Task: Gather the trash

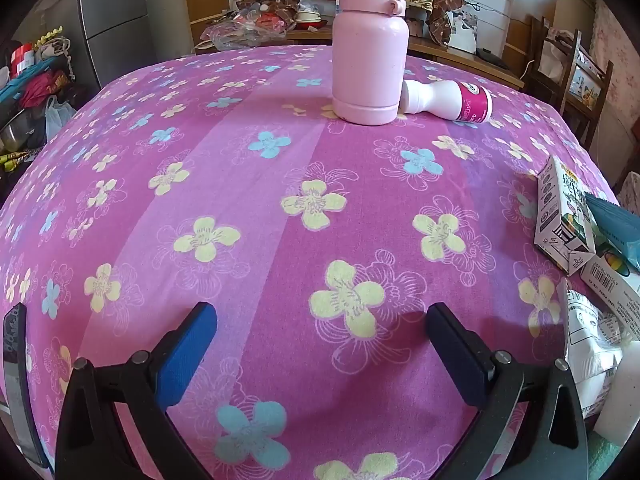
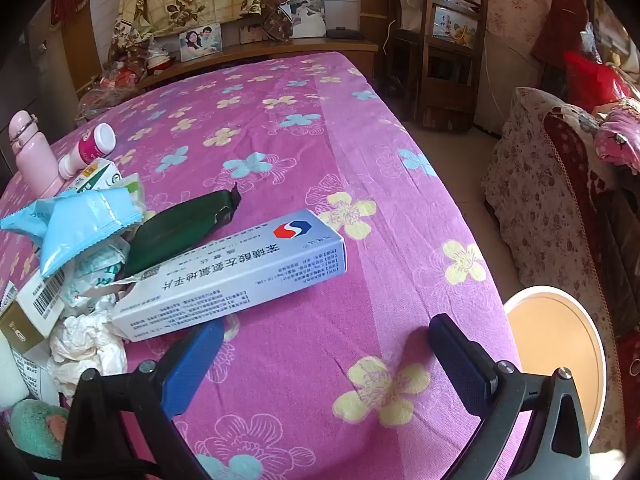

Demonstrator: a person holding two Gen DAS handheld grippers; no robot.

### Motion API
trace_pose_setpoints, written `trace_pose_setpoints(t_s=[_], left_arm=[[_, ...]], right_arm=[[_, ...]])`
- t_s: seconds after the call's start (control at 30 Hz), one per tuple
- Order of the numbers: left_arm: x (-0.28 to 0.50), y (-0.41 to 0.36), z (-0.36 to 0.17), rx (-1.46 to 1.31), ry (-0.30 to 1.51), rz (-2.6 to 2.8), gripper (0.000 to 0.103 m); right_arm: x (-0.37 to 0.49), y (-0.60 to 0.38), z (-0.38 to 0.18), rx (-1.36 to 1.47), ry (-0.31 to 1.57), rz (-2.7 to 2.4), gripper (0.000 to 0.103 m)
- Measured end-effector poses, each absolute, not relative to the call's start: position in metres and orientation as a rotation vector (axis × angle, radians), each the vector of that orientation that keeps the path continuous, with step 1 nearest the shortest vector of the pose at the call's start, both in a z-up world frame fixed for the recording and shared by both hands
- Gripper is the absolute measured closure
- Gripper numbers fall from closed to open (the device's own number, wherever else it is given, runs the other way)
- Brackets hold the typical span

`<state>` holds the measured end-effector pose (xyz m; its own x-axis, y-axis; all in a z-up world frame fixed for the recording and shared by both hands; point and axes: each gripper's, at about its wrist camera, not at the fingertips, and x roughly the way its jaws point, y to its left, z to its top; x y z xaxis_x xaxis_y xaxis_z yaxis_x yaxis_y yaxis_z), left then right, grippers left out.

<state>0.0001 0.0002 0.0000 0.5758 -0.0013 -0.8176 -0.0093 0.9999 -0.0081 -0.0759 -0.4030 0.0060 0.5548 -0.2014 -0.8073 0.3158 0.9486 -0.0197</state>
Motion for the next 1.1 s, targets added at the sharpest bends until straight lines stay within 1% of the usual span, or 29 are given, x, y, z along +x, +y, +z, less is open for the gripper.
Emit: trace_pose_setpoints(t_s=[0.23,0.5,0.63,0.8,0.87,1.1], left_arm=[[-0.003,0.001,0.005,0.002,0.996,0.008,0.000],[-0.048,-0.003,0.068,0.058,0.847,-0.004,0.000],[-0.074,-0.009,0.097,0.050,0.798,-0.029,0.000],[-0.105,-0.024,0.123,0.065,0.719,-0.021,0.000],[-0.116,-0.030,0.130,0.061,0.694,-0.032,0.000],[-0.148,-0.062,0.145,0.040,0.649,-0.072,0.000]], right_arm=[[-0.076,-0.403,0.006,0.132,0.935,-0.307,0.000],[-0.076,-0.402,0.007,0.132,0.936,-0.306,0.000],[-0.079,-0.403,0.010,0.129,1.022,-0.276,0.000],[-0.112,-0.396,0.024,0.159,1.066,-0.353,0.000],[-0.135,-0.385,0.043,0.142,1.024,-0.333,0.000],[-0.190,-0.342,0.110,0.160,0.780,-0.240,0.000]])
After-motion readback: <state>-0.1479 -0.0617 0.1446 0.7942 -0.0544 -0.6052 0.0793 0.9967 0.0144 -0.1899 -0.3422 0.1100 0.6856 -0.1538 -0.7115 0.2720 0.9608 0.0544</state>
